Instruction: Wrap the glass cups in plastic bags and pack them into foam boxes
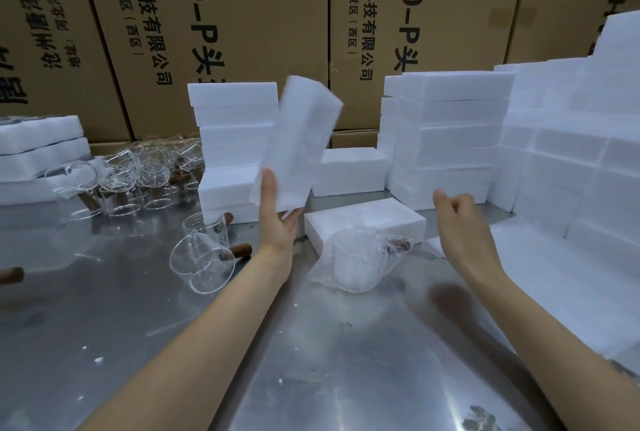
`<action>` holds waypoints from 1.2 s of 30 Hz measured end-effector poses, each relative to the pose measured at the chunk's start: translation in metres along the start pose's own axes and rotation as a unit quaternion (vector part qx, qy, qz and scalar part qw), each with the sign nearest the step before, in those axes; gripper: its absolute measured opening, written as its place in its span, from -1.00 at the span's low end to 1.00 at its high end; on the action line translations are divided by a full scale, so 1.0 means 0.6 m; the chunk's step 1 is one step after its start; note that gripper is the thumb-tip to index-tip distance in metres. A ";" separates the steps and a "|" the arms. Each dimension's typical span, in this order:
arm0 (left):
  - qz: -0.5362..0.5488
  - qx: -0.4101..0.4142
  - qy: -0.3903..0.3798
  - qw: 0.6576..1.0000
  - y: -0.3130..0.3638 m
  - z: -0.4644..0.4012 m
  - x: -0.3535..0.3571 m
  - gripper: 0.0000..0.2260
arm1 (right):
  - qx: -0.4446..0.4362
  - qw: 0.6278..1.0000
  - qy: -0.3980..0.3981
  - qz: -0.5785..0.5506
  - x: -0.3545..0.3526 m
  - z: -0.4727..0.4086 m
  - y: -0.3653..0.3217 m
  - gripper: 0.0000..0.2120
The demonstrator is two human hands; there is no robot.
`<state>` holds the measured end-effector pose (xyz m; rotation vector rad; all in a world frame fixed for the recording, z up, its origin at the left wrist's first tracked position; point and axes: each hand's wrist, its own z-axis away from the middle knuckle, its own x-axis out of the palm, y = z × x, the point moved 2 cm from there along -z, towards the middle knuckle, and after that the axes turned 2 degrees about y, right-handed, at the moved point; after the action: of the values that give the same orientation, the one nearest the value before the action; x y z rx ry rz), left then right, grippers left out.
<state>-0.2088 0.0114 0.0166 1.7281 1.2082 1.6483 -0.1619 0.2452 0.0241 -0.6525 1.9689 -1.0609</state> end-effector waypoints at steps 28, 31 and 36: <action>0.088 -0.064 0.048 0.993 -0.028 -0.019 -0.006 -0.50 | 0.079 0.970 -0.199 -0.112 0.043 -0.076 -0.083 -0.74; 0.081 -0.059 0.044 0.994 -0.028 -0.017 -0.005 -0.47 | 0.109 0.966 -0.228 -0.058 0.072 -0.077 -0.093 -0.74; 0.077 -0.064 0.036 0.994 -0.027 -0.016 -0.005 -0.41 | 0.135 0.952 -0.276 0.012 0.094 -0.069 -0.093 -0.75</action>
<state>-0.2222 0.0152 0.0034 1.7314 0.9982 1.8500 -0.2236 0.1935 0.0632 -0.6821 1.3202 -0.9797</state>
